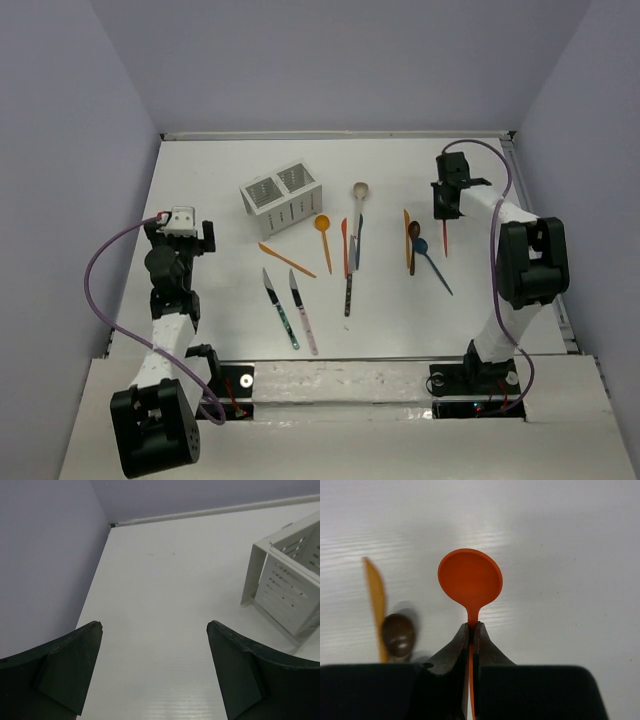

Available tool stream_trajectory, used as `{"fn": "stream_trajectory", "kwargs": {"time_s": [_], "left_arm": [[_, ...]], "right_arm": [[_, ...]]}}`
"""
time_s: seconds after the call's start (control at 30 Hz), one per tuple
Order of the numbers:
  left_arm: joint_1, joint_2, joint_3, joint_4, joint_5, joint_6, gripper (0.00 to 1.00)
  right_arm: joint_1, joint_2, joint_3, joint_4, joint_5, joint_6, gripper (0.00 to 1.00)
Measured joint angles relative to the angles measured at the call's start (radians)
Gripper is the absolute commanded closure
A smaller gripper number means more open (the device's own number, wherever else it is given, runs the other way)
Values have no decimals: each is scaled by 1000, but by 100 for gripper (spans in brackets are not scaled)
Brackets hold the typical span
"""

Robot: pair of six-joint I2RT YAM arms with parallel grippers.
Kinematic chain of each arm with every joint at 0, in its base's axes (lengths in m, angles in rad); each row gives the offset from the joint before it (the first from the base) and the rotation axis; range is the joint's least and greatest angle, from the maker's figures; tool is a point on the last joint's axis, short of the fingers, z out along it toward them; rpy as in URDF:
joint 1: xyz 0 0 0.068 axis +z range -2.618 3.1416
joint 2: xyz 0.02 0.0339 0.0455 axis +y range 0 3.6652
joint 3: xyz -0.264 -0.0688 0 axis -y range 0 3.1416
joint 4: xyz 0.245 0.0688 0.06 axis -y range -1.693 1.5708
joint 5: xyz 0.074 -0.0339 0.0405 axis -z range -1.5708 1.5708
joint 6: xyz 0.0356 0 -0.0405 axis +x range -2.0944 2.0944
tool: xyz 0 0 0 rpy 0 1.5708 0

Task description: Sort the eating utensils into containers

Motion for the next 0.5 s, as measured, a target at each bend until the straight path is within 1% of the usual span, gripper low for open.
{"fn": "stream_trajectory", "kwargs": {"time_s": [0.1,0.13,0.17,0.23,0.3,0.37,0.4,0.43,0.47,0.5], "left_arm": [[1,81,-18,151,12,-76,1],[4,106,-32,199,16,-99,1],[8,128,-43,232,22,-115,1],[15,175,-77,307,36,-148,1],[26,205,-109,358,51,-168,1],[34,219,-129,393,67,-181,1],[36,220,-133,408,75,-184,1],[37,220,-135,415,79,-185,1],[40,220,-138,437,89,-187,1],[40,220,-140,452,97,-187,1]], "right_arm": [[111,-126,11,14,44,-43,100],[171,-183,22,54,43,-67,100],[249,-251,30,125,31,-90,100],[356,-337,35,297,-51,-124,100],[436,-387,32,481,-132,-145,100],[512,-378,35,740,-207,-176,100],[533,-351,58,833,-235,-187,100],[545,-320,76,872,-245,-192,100],[558,-274,112,946,-265,-199,100],[571,-202,167,996,-284,-205,100]]}}
